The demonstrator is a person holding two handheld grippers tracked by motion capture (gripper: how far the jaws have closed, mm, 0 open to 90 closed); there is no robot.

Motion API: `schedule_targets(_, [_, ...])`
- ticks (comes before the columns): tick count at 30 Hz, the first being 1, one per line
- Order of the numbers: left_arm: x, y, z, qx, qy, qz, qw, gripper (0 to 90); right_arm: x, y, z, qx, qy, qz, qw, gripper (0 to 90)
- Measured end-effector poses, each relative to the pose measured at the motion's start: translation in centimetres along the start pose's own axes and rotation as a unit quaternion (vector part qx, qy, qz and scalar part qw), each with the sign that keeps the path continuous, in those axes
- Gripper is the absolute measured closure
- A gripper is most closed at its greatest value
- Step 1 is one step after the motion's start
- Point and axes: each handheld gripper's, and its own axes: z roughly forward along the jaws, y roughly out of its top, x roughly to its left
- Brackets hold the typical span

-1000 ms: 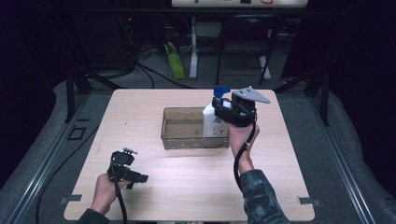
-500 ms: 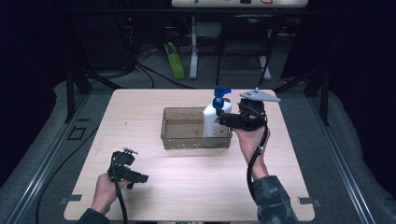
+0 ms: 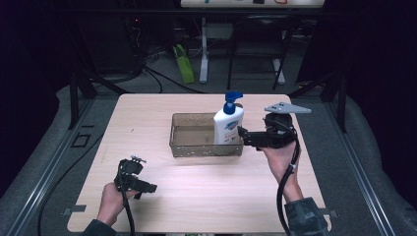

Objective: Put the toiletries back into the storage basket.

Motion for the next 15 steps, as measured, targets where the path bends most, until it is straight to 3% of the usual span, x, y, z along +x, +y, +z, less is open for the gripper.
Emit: schedule_targets(15, [-0.1,0.1,0.2,0.004,0.003,0.005,1.0000,15.3,-2.4,-5.0,-2.0,0.048,-0.029,0.007,0.9984,0.0])
